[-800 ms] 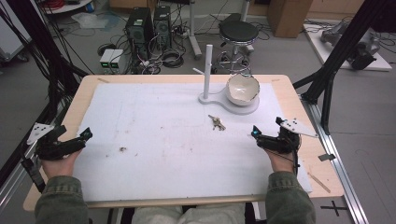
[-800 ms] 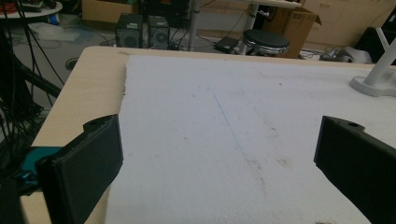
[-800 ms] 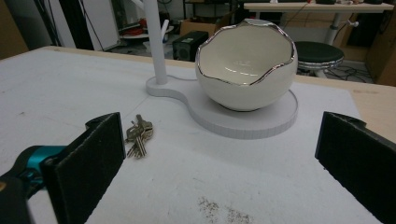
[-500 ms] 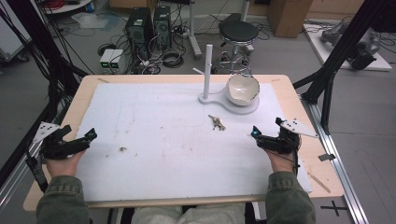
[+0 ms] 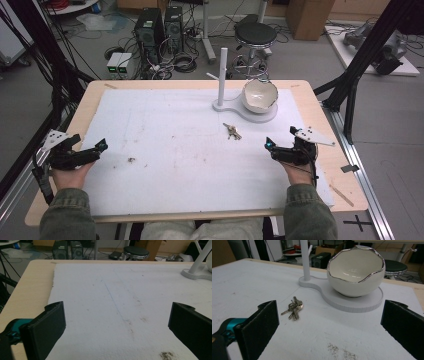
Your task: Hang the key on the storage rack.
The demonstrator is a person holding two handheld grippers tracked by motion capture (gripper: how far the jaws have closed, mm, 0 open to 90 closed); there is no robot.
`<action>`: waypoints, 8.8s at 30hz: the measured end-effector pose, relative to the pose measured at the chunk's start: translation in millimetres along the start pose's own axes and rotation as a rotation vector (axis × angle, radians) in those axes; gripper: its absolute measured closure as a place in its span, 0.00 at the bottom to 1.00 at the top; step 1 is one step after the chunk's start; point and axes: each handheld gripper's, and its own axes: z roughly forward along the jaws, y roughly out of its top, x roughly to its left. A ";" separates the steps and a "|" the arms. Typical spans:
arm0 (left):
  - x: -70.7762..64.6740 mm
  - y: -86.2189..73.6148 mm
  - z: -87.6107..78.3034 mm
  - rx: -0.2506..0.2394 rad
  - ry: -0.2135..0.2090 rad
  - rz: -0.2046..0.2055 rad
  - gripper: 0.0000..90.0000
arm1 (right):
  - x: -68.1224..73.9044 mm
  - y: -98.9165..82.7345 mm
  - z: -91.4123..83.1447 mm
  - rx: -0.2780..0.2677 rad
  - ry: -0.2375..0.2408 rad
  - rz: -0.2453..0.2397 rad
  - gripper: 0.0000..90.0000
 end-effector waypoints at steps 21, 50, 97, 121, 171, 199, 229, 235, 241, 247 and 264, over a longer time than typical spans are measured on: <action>-2.5 -0.8 0.9 0.022 0.006 0.005 0.02 | 7.4 13.5 16.7 0.064 0.042 0.027 0.01; -2.1 -0.6 -0.9 0.015 0.011 0.005 0.02 | 29.4 35.0 75.8 0.257 0.135 -0.083 0.02; -1.6 -1.3 0.6 0.018 0.012 0.015 0.02 | 40.4 39.0 157.5 0.598 0.217 -0.177 0.05; -1.7 -1.6 1.3 0.026 0.008 0.016 0.02 | 51.2 29.8 170.7 0.642 0.222 -0.251 0.43; 1.1 -2.1 2.2 0.029 0.007 0.008 0.02 | 45.2 73.2 138.1 0.567 0.264 -0.219 0.74; 1.8 -2.2 2.3 0.029 0.008 0.009 0.02 | 26.9 127.1 119.6 0.481 0.250 -0.169 0.74; 2.1 -1.8 2.1 0.021 0.013 -0.002 0.02 | 32.0 197.7 124.9 0.440 0.291 -0.192 0.74; 2.6 -1.9 2.7 0.020 0.012 0.000 0.02 | 31.4 201.4 131.0 0.440 0.292 -0.180 0.74; 3.5 -1.8 3.1 0.017 0.013 -0.008 0.02 | 31.7 207.5 134.5 0.428 0.281 -0.180 0.74; 2.8 -1.3 4.2 0.006 0.009 -0.017 0.02 | 37.6 218.0 139.1 0.429 0.276 -0.194 0.74; 2.0 -0.9 4.3 -0.007 -0.011 -0.046 0.02 | 38.9 233.5 157.9 0.450 0.249 -0.199 0.74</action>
